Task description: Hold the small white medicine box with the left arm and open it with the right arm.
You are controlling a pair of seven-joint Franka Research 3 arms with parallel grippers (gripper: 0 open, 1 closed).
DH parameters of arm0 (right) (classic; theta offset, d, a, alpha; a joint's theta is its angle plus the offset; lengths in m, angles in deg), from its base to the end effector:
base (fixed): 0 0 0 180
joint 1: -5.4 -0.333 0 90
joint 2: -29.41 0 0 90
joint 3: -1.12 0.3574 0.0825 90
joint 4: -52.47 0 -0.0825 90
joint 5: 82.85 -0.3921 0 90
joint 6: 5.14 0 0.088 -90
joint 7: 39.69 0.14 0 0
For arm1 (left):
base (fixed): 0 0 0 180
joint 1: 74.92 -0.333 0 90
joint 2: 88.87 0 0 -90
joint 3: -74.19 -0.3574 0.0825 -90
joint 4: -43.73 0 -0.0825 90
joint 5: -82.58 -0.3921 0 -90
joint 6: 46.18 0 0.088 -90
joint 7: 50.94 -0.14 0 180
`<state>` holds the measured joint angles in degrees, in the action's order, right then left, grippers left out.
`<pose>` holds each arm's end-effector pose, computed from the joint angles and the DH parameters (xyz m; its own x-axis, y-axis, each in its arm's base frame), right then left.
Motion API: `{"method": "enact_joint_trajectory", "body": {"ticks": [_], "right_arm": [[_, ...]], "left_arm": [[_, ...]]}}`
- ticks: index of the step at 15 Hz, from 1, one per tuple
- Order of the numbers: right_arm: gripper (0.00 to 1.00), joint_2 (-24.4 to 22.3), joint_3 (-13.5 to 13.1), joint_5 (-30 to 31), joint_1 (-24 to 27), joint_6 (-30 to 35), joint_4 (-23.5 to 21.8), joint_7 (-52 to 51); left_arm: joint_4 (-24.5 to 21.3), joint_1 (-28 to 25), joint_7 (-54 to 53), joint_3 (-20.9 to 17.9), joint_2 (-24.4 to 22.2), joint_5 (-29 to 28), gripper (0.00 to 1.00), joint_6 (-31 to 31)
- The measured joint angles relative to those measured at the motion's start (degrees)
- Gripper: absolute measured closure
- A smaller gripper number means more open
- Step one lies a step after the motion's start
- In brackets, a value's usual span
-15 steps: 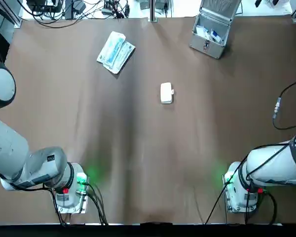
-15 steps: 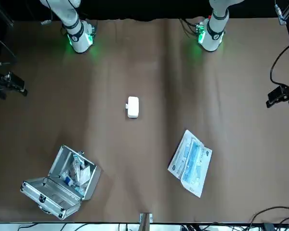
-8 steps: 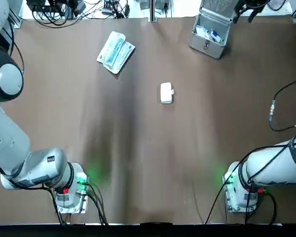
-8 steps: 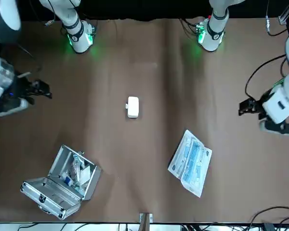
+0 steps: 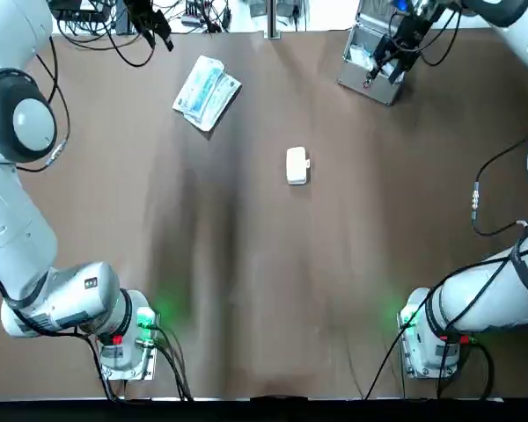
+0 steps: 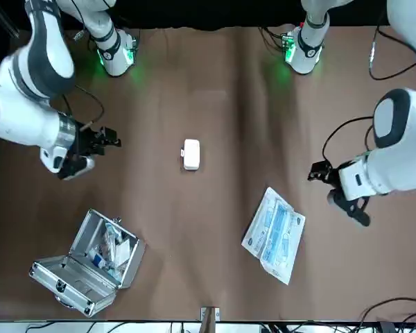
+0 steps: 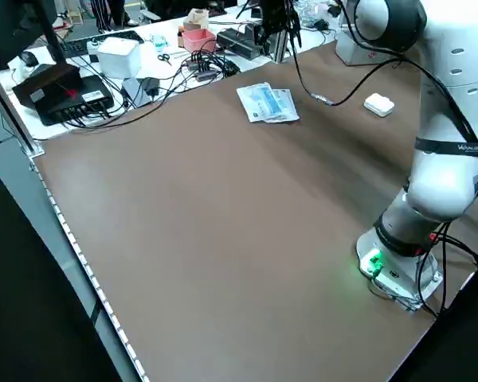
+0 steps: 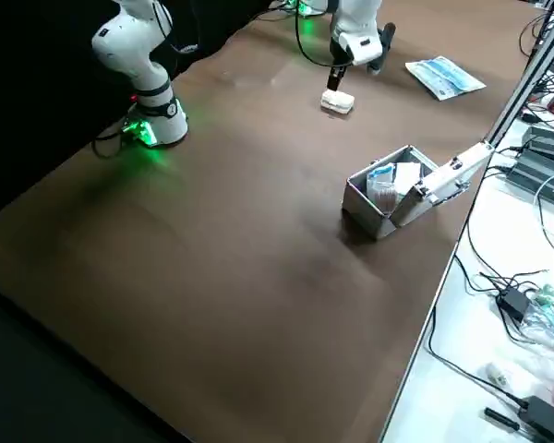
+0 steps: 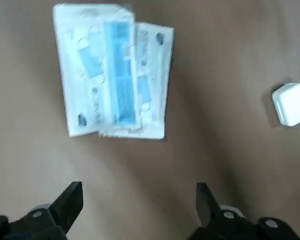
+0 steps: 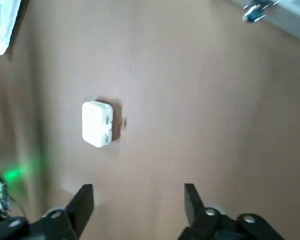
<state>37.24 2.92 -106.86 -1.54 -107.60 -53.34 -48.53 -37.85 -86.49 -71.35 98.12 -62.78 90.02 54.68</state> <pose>0.5720 0.1357 0.4493 0.9674 0.2033 -0.1509 0.1272 -0.9056 -0.4047 0.6874 -0.1171 0.4538 0.8737 -0.4861 0.0213 -0.4677 -0.8271 0.3117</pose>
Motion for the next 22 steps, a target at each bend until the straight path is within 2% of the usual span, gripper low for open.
{"method": "enact_joint_trajectory", "body": {"ticks": [1, 6, 9, 10, 11, 12, 13, 16, 22], "right_arm": [[0.21, 0.83, 0.01, -1.24, -0.47, -0.08, -0.17, 0.00], [0.21, 5.31, 0.02, -6.82, -2.42, -0.08, -0.52, -0.06], [0.22, 8.16, 0.03, -10.71, -3.84, -0.25, -1.05, -0.14], [0.27, 8.96, 0.03, -11.85, -4.15, -0.30, -1.35, -0.18], [0.37, 9.75, 0.02, -12.94, -4.30, -0.33, -1.57, -0.23], [0.48, 10.49, 0.02, -14.02, -4.35, -0.34, -1.69, -0.40], [0.67, 11.91, 0.01, -16.21, -4.48, -0.40, -1.91, -1.05], [0.97, 13.41, 0.01, -18.94, -5.11, -2.73, -3.01, -1.56], [0.99, 15.93, 0.05, -22.97, -9.85, -12.15, -7.56, -2.89]], "left_arm": [[0.01, 0.02, -1.76, 0.33, 0.51, 0.75, 0.00, 1.04], [0.02, 0.38, -4.87, 4.87, 2.56, 2.13, 0.00, 5.21], [0.02, 0.38, -7.97, 5.95, 4.29, 8.23, 0.00, 6.08], [0.02, 0.38, -10.46, 6.01, 4.70, 9.36, 0.00, 6.27], [0.02, 0.39, -13.98, 6.09, 5.07, 10.21, 0.00, 6.76], [0.03, 0.42, -18.01, 6.19, 5.43, 11.31, 0.00, 7.47], [0.01, 0.48, -26.44, 6.31, 6.28, 14.19, 0.00, 8.22], [-0.51, 0.50, -34.09, 6.78, 8.02, 18.70, 0.00, 8.27], [-3.35, -0.10, -51.38, 9.04, 12.85, 28.66, 0.00, 8.32]]}}
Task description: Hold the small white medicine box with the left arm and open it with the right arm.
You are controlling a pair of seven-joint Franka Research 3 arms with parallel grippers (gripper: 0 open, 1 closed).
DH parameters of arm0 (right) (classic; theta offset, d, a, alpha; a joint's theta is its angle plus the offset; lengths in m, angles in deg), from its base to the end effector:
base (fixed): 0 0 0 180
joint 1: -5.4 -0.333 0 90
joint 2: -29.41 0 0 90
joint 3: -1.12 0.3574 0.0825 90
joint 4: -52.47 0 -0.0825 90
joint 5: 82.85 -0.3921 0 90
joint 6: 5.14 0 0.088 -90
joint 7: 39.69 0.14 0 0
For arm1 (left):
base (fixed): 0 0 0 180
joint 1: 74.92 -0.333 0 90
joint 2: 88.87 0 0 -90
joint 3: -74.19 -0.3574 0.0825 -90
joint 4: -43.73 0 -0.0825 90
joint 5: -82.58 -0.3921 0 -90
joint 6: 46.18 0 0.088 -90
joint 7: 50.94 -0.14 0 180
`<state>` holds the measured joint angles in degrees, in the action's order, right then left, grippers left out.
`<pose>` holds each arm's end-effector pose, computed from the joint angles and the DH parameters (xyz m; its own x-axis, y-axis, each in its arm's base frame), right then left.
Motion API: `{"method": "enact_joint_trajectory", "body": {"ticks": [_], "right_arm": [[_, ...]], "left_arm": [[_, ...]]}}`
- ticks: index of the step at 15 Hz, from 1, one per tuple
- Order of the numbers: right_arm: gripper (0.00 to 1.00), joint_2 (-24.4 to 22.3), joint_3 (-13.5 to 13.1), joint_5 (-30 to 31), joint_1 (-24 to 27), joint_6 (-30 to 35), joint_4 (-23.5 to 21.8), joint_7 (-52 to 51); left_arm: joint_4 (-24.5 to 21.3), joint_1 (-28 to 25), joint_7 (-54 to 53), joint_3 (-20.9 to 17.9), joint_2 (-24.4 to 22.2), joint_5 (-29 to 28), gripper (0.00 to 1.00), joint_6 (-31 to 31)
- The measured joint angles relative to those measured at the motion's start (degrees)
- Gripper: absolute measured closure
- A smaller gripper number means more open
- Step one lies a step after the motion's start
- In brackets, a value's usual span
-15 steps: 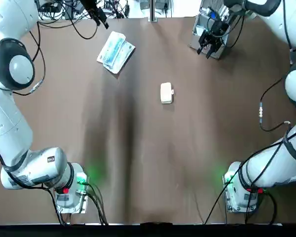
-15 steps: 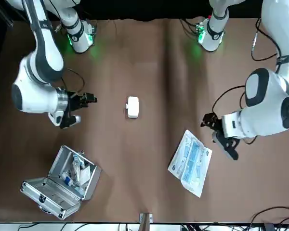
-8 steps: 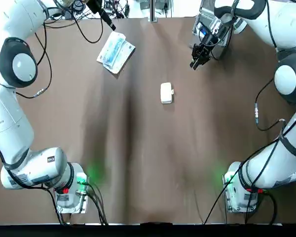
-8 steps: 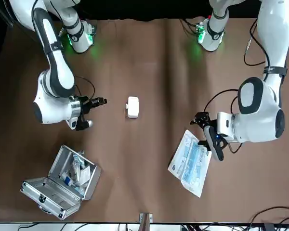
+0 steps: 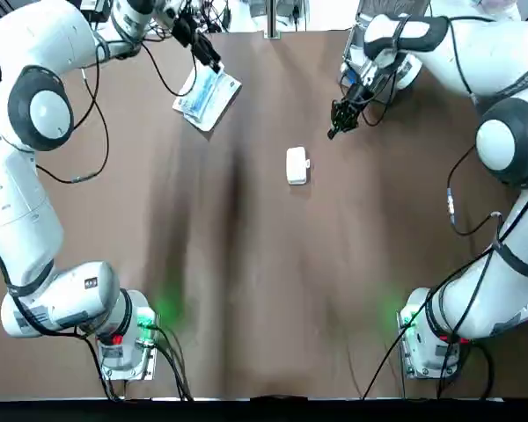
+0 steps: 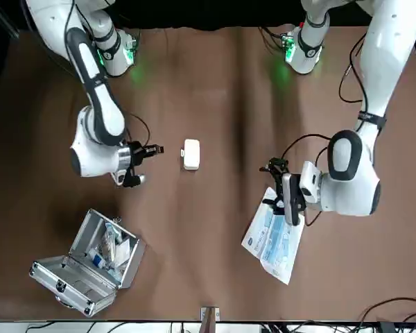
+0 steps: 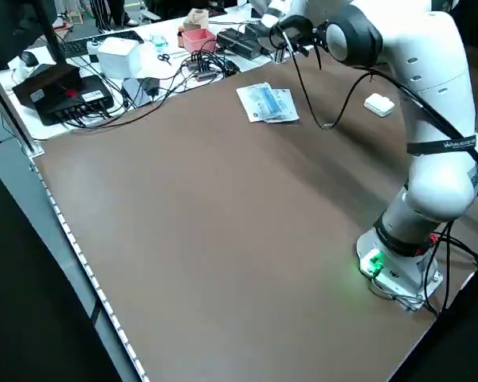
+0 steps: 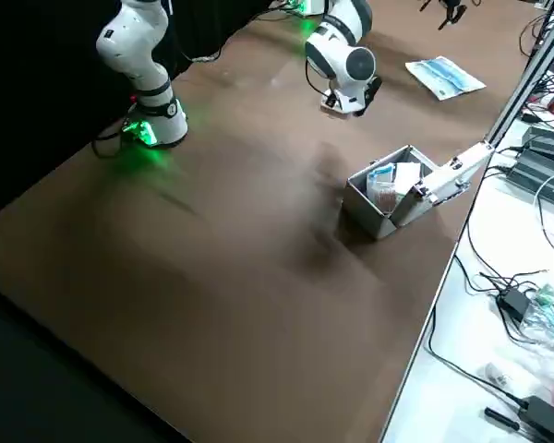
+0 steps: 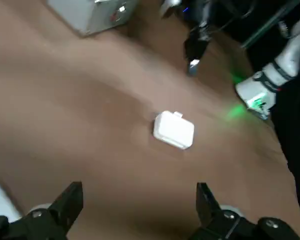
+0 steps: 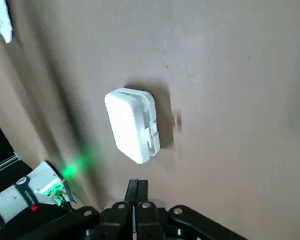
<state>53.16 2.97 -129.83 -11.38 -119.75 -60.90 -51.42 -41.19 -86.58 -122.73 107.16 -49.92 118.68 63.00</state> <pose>0.5435 0.2525 0.2533 0.9203 0.1443 -0.3637 -0.1091 -0.7980 -0.5928 0.6836 -0.2454 0.3495 0.4146 -0.6519 0.6350 -0.8623 -0.0585 0.5029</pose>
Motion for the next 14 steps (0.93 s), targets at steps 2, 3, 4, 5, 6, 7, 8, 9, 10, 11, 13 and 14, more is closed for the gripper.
{"method": "enact_joint_trajectory", "body": {"ticks": [2, 3, 4, 5, 6, 7, 8, 9, 10, 11, 13, 14], "right_arm": [[0.99, 1.62, 0.00, -1.75, -1.37, -2.25, -0.32, -0.12], [0.99, 2.16, 0.00, -3.00, -1.89, -3.12, -0.57, -0.13], [0.99, 2.50, -0.01, -4.01, -2.23, -4.00, -0.91, -0.14], [0.99, 2.61, -0.01, -5.05, -2.40, -4.62, -1.43, -0.14], [0.99, 2.60, -0.03, -6.24, -2.43, -4.93, -2.02, -0.31], [0.99, 2.60, -0.12, -7.57, -2.42, -5.00, -2.62, -0.95], [0.99, 2.61, -0.23, -9.26, -2.40, -5.06, -3.33, -1.90], [0.99, 2.60, -0.33, -10.94, -2.33, -5.13, -4.03, -2.91], [0.99, 2.61, -0.43, -12.79, -2.26, -5.21, -4.76, -3.91], [0.99, 2.63, -0.49, -14.69, -2.22, -5.46, -5.42, -4.85], [0.99, 2.66, -0.54, -17.28, -2.21, -7.15, -6.57, -6.23], [0.99, 2.75, -0.59, -18.02, -2.17, -7.63, -6.95, -6.49]], "left_arm": [[-1.94, 0.01, -7.06, 0.06, 1.02, 4.00, 0.00, 0.01], [-3.04, 0.01, -9.61, 0.08, 1.59, 5.68, 0.00, 0.03], [-4.18, 0.00, -12.02, 0.08, 2.29, 7.01, 0.00, 0.20], [-5.08, 0.00, -14.97, 0.08, 3.09, 8.01, 0.00, 0.70], [-5.75, 0.00, -18.78, 0.09, 4.00, 8.72, 0.00, 1.59], [-6.17, 0.01, -22.65, 0.09, 5.00, 9.48, 0.00, 2.28], [-6.45, 0.03, -26.20, 0.11, 6.16, 10.36, 0.00, 2.56], [-6.70, 0.11, -29.37, 0.12, 7.49, 11.23, 0.00, 2.70], [-6.92, 0.29, -32.51, 0.17, 8.98, 12.32, 0.00, 2.80], [-7.06, 0.67, -35.50, 0.24, 10.46, 13.11, 0.00, 2.91], [-7.07, 2.02, -39.76, 0.41, 12.98, 13.92, 0.00, 3.78], [-7.05, 2.81, -40.76, 0.49, 13.87, 14.22, 0.00, 4.37]]}}
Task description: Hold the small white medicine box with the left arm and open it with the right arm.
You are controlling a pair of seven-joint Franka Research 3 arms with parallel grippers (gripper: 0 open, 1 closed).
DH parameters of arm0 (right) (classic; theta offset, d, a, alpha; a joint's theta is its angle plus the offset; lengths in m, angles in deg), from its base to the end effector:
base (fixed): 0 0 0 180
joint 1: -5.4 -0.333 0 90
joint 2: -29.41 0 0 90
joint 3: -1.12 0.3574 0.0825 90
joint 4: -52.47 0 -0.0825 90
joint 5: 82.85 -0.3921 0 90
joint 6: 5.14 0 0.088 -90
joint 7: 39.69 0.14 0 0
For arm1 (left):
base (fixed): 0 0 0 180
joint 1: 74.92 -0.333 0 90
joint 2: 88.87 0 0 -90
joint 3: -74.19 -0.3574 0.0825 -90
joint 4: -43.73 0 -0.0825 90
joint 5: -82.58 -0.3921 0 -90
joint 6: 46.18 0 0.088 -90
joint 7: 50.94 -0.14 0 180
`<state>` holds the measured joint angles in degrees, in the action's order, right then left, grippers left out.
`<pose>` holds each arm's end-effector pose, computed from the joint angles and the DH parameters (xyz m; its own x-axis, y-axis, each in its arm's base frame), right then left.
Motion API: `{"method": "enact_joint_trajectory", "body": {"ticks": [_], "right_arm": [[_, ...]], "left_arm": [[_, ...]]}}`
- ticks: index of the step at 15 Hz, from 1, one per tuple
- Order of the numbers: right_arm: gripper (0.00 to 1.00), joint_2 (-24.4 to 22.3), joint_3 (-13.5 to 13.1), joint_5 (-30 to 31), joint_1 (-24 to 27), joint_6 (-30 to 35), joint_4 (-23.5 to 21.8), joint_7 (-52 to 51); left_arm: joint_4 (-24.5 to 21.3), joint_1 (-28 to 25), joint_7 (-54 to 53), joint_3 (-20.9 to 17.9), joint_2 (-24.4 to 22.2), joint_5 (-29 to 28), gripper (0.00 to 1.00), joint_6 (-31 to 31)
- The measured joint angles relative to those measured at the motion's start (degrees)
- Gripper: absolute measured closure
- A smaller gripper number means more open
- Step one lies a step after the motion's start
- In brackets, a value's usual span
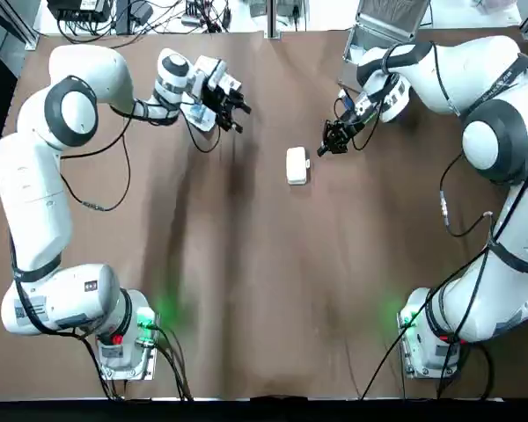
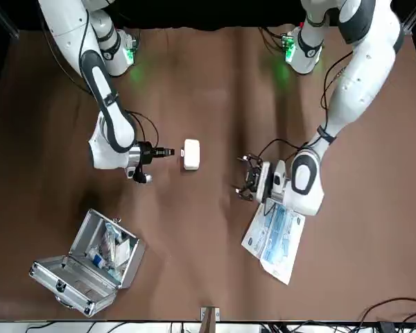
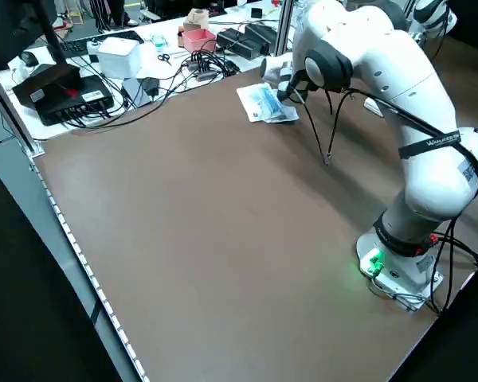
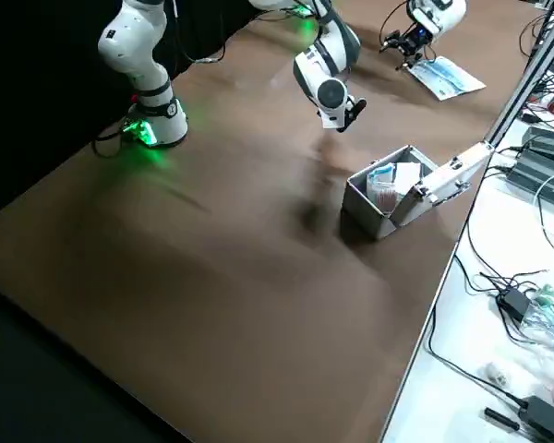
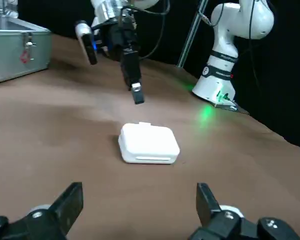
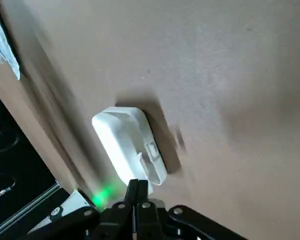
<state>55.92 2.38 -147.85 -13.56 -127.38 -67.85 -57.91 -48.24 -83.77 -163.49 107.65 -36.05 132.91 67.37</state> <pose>0.5157 0.2590 0.1923 0.9150 -0.0095 -0.4034 -0.2978 -0.6904 -0.6592 0.6274 -0.3042 0.1768 0.1572 -0.3886 0.9079 -0.9065 0.3081 0.2888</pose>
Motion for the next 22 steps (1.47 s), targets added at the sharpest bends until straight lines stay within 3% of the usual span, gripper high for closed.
{"method": "enact_joint_trajectory", "body": {"ticks": [7, 11, 22], "right_arm": [[0.99, 1.74, -0.08, -2.97, 0.31, -1.74, -0.42, -0.40], [0.99, 2.56, -0.12, -3.42, 0.33, -2.39, -0.40, -0.44], [0.99, 4.51, -0.05, -5.61, 0.30, -2.58, 0.22, -0.46]], "left_arm": [[0.16, 7.39, -10.55, 0.22, 2.28, 7.80, 0.00, 8.78], [0.13, 10.89, -24.30, 0.18, 4.79, 16.94, 0.00, 11.19], [3.32, 16.19, -27.53, -1.50, 10.44, 18.23, 0.01, 14.38]]}}
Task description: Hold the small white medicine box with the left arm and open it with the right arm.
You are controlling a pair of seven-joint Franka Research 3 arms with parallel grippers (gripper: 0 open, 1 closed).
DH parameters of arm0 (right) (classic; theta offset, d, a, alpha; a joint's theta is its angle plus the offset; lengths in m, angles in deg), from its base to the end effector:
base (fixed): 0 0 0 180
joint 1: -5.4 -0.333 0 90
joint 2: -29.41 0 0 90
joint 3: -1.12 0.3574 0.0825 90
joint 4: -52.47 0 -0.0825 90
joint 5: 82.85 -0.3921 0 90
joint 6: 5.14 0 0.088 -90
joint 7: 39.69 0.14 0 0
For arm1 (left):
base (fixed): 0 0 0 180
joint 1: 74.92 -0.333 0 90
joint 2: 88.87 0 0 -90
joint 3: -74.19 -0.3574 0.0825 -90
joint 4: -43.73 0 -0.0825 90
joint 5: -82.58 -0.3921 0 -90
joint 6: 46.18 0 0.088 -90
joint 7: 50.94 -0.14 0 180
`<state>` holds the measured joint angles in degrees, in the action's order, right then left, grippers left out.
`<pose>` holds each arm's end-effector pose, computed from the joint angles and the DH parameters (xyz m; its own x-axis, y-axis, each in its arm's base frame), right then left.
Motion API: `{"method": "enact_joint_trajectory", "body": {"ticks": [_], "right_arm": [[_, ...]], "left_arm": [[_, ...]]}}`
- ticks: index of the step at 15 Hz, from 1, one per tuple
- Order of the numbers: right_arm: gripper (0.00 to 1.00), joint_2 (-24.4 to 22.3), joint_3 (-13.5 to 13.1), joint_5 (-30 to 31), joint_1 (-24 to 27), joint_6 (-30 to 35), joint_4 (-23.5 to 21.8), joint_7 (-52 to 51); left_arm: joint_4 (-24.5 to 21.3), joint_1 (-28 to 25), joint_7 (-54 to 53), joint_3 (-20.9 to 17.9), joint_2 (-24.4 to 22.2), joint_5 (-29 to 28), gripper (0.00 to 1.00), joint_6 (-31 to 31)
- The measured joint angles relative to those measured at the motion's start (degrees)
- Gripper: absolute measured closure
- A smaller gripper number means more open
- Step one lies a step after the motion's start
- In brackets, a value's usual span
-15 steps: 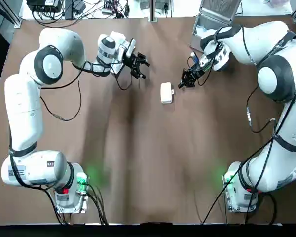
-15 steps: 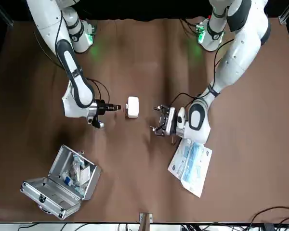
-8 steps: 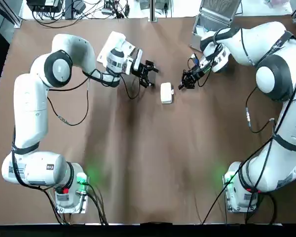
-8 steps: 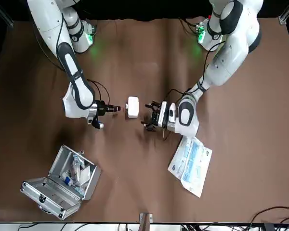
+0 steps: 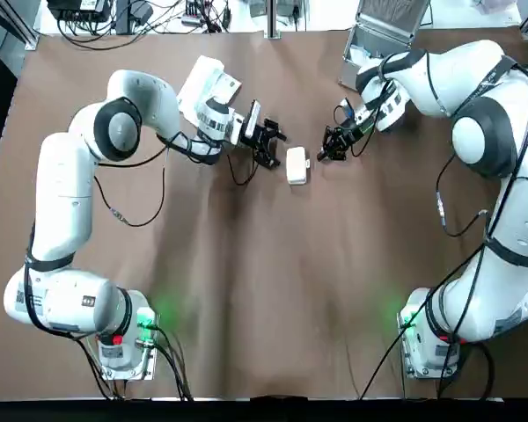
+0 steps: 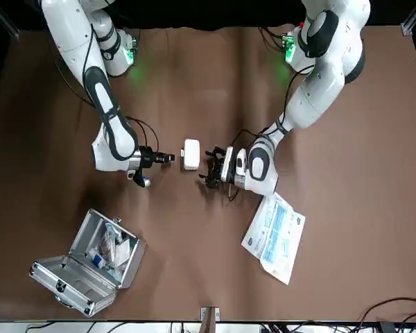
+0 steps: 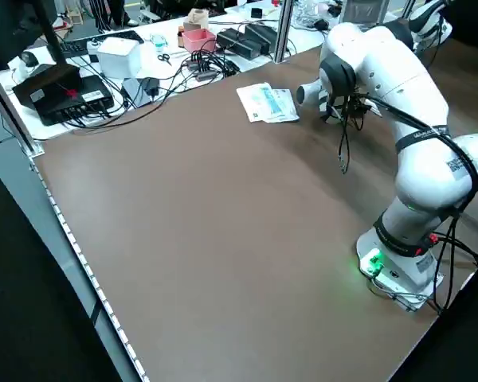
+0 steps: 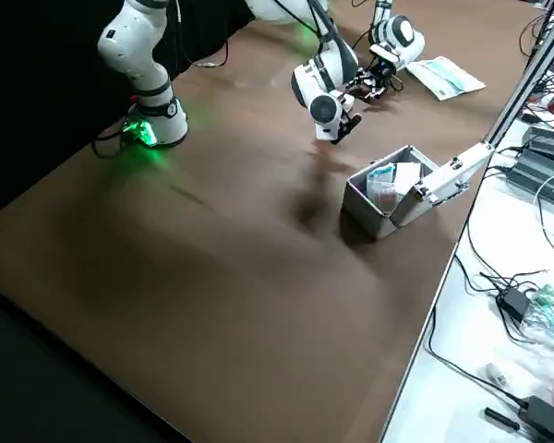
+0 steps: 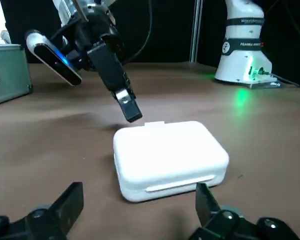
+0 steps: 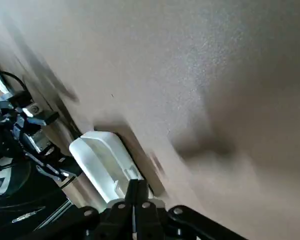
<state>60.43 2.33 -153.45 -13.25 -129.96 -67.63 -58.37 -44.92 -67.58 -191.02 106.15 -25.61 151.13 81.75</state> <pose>0.5166 0.2517 0.1504 0.8853 -0.1069 -0.4526 -0.4052 -0.6550 -0.6378 0.5602 -0.4524 0.0761 -0.0597 -0.2403 0.9689 -0.9513 0.3077 0.0177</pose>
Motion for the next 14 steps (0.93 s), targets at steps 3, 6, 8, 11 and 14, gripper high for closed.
{"method": "enact_joint_trajectory", "body": {"ticks": [3, 6, 8, 11, 14], "right_arm": [[0.99, 0.28, 0.04, -0.09, -0.02, 0.00, 0.41, 0.00], [0.99, 0.47, 0.04, -0.11, -0.02, 0.00, 0.62, 0.00], [0.99, 0.64, 0.04, -0.11, -0.03, 0.00, 0.63, 0.00], [0.99, 1.66, 0.08, -0.19, -0.13, 0.00, 0.86, 0.00], [0.99, 2.39, 0.14, -0.60, -0.36, 0.00, 1.22, 0.01]], "left_arm": [[1.04, 0.92, -0.26, -0.02, 1.18, 0.00, 0.01, 1.07], [1.82, 1.77, -0.27, -0.02, 1.89, 0.00, 0.01, 1.85], [2.16, 2.07, -0.27, -0.02, 2.20, 0.02, 0.02, 2.01], [2.98, 2.99, -0.27, -0.03, 3.01, 0.32, 0.05, 2.77], [3.30, 3.28, -0.28, -0.06, 3.23, 0.39, 0.08, 2.91]]}}
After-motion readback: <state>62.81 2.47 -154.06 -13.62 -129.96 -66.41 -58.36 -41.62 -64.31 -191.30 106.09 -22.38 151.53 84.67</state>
